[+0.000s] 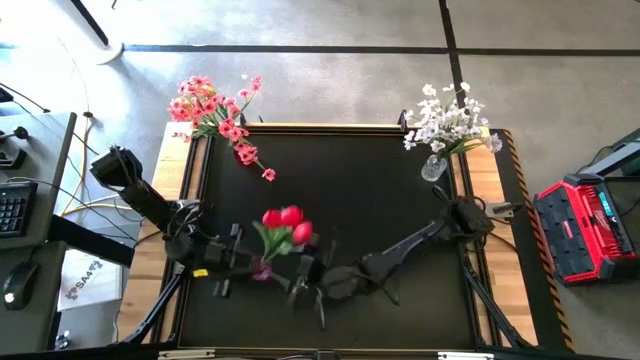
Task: Sort flowers into vase by color
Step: Put the red flower into the violet vase
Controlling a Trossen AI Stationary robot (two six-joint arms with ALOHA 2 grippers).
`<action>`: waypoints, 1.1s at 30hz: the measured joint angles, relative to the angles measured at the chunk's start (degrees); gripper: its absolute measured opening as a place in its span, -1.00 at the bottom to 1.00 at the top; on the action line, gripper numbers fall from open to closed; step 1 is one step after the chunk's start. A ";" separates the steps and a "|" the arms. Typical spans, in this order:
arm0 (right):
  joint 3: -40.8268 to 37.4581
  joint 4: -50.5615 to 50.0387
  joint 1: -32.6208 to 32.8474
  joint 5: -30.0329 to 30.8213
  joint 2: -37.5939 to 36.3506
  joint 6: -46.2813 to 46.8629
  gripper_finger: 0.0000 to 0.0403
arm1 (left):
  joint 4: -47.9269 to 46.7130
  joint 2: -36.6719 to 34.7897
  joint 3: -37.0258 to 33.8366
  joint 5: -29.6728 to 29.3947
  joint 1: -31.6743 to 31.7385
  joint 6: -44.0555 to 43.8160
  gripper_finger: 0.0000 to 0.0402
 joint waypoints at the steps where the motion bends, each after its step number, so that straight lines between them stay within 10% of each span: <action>1: 0.00 -2.16 -0.78 -3.45 0.00 2.36 0.39 | 1.62 0.00 -0.95 1.97 -0.37 0.02 -0.47; 6: 0.00 -2.99 -2.64 -17.46 0.00 4.07 0.39 | 3.83 0.02 -3.31 3.44 -2.21 0.26 -0.47; 33: 0.00 4.92 -9.47 -36.40 3.93 -4.50 0.31 | 1.37 0.81 -3.20 17.59 5.30 -0.32 -0.47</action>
